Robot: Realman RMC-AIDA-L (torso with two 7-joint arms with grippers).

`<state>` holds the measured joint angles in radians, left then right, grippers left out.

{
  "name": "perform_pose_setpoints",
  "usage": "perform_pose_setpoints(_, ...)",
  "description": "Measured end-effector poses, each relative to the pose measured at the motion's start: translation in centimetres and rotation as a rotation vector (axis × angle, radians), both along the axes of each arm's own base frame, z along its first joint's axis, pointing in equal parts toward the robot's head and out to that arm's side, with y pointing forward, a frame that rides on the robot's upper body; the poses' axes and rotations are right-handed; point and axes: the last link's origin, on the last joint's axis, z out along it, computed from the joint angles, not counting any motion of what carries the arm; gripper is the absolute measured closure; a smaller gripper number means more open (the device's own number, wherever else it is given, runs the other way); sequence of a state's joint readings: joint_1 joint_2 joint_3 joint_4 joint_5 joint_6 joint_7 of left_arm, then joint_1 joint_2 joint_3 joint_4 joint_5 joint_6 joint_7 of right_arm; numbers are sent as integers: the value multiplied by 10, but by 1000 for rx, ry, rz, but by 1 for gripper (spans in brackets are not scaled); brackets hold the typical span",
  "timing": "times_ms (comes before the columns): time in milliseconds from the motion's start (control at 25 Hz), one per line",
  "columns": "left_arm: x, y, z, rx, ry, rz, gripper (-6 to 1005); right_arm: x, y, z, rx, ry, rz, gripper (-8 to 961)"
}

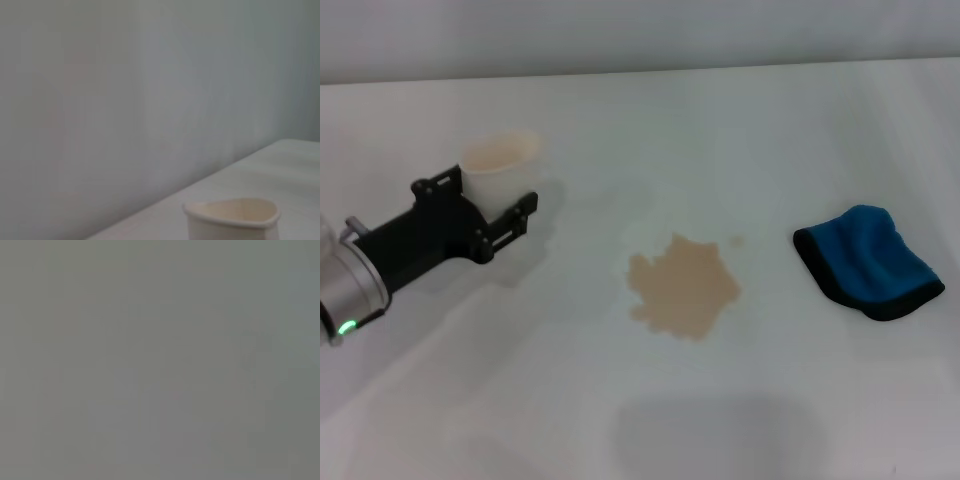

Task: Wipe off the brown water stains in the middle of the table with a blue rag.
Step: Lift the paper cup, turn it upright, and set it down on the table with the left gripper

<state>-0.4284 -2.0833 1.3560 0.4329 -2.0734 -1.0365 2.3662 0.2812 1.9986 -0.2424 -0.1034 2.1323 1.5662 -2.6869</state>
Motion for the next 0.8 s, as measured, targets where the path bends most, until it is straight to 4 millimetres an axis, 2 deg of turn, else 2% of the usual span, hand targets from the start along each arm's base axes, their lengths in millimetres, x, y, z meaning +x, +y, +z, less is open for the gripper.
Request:
perform_pose_setpoints(440, 5, -7, -35, -131, 87, -38, 396, -2, 9, 0, -9, -4, -5, 82)
perform_pose_setpoints(800, -8, -15, -39, -114, 170, -57, 396, -2, 9, 1, -2, 0, -6, 82)
